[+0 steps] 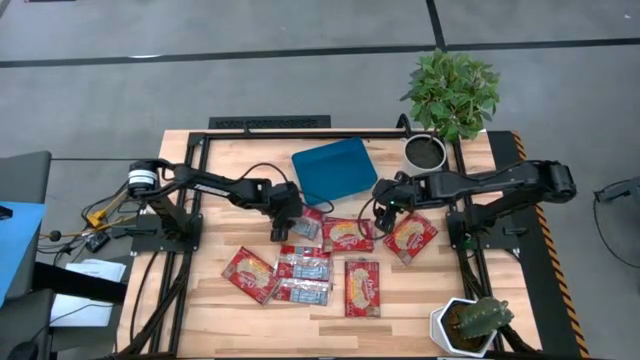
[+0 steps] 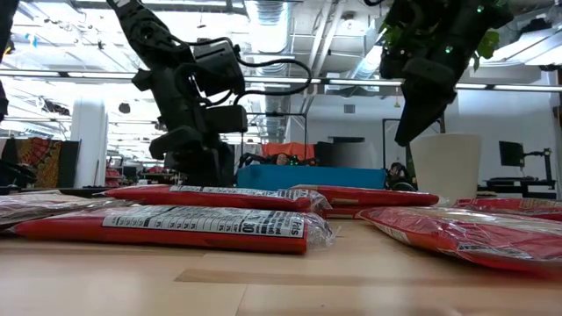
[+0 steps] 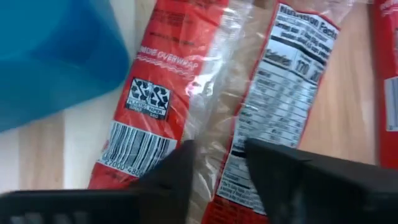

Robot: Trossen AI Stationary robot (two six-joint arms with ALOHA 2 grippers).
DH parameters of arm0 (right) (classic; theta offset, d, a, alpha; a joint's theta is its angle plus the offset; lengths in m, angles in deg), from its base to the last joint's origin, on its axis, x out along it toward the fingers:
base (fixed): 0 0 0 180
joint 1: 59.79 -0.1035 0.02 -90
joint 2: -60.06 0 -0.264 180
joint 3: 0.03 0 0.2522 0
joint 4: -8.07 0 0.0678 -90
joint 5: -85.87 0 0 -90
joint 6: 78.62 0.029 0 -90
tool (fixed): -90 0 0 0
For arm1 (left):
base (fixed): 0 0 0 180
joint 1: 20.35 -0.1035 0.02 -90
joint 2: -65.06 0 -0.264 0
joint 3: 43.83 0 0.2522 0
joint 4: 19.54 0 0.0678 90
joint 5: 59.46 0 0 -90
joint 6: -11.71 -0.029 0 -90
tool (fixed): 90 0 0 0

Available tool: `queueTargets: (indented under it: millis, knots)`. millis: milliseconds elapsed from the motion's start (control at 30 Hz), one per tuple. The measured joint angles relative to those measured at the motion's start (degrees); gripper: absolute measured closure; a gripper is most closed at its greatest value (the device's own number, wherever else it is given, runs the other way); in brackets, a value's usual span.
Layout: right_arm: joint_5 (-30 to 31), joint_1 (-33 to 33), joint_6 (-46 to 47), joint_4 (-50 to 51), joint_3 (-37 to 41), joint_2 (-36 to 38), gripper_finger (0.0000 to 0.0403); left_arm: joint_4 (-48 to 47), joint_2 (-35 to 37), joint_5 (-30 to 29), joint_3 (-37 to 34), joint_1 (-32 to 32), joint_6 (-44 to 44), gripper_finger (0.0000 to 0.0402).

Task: Sort popcorn bags into baskets
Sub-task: Put the red popcorn bag into the blue bin

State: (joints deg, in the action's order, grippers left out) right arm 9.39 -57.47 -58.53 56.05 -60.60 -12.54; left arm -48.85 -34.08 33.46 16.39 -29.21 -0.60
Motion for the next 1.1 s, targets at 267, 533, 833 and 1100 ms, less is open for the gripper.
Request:
queueTargets:
  millis: [267, 533, 833, 1100]
  knots:
    - [-0.28, -0.82, 1.25, -0.49, 0.00, 0.31, 0.0154, -4.58, 2.88, 1.42, -0.65, 0.95, 8.08, 0.0399]
    - [-1.72, -0.82, 1.48, -0.43, 0.00, 0.31, 0.0154, -13.94, 17.20, 6.37, -1.31, 3.41, 21.37, 0.0401]
    - [-1.70, -0.80, 0.43, -0.58, 0.00, 0.31, 0.0154, -14.63, 29.27, -3.64, -1.01, 3.27, 28.95, 0.0401]
    - [-1.70, -0.80, -1.01, -0.61, 0.00, 0.31, 0.0154, -15.91, 30.18, -2.95, -0.96, 3.53, 25.41, 0.0390]
